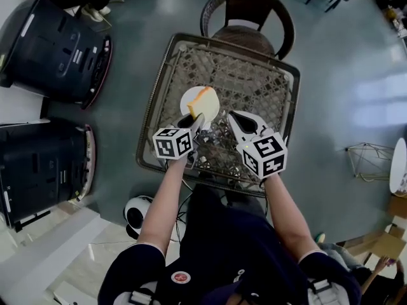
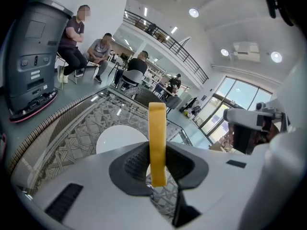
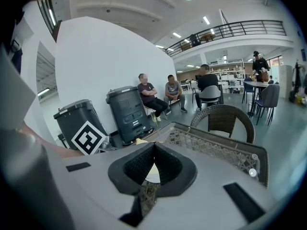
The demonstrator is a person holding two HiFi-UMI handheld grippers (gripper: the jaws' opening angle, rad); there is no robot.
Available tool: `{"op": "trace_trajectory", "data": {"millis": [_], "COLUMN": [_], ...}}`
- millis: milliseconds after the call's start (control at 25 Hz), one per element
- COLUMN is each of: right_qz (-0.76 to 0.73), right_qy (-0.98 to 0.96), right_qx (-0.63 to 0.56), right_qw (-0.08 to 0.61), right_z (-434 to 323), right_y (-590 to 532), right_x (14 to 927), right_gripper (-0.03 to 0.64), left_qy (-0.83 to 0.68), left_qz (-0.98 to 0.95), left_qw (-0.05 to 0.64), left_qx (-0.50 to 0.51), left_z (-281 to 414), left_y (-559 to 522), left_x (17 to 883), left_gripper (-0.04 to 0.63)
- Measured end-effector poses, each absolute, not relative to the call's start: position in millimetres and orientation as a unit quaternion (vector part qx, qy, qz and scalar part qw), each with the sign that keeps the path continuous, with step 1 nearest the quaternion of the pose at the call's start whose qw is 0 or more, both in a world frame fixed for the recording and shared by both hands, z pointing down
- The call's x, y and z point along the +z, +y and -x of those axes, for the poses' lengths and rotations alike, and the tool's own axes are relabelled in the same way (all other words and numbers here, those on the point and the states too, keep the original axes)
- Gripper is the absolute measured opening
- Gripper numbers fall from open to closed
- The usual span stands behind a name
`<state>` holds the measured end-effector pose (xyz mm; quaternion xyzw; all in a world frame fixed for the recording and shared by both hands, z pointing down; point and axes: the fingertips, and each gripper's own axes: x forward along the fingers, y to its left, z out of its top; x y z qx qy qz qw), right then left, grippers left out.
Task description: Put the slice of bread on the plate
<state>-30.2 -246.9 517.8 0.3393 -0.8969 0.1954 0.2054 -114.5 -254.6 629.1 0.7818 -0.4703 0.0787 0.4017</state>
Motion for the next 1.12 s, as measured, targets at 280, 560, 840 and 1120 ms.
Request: {"op": "trace_trajectory", "data": {"millis": [280,560,840,1120], "right_qz": [-0.347,-0.351,-0.356,-0.360], "right_qy": [-0.891,-0.888,-0.885,-0.882], "right_qx": [0.204,0.208,0.212,0.216], "right_qw": [0.211,0.214,0.213,0.213], "right_z": [34.3,41.2,42.6,45.6], "right_y": [-253.6,-255.6,-258.6,-257.1], "right_x": [526.8,529.8,531.5,535.3], "right_gripper": [0.006,0.006,0.006,0.006], "left_qy": [-0.449,-0.425,-0.428,-0.443], "left_qz": [-0.774,-0.772,-0.763,-0.755], "left_qw": [0.439,0.467,0.472,0.463], "left_qx": [0.083,0.080,0.111,0.137], "left_z": [124.1,127.1,135.4,142.0], "left_y": [-263.4,-265.8,-264.3,-261.3], "left_x": [645.5,654.5,667.8,678.1], "left_gripper": [0.087,0.087,0.087,0.089]}}
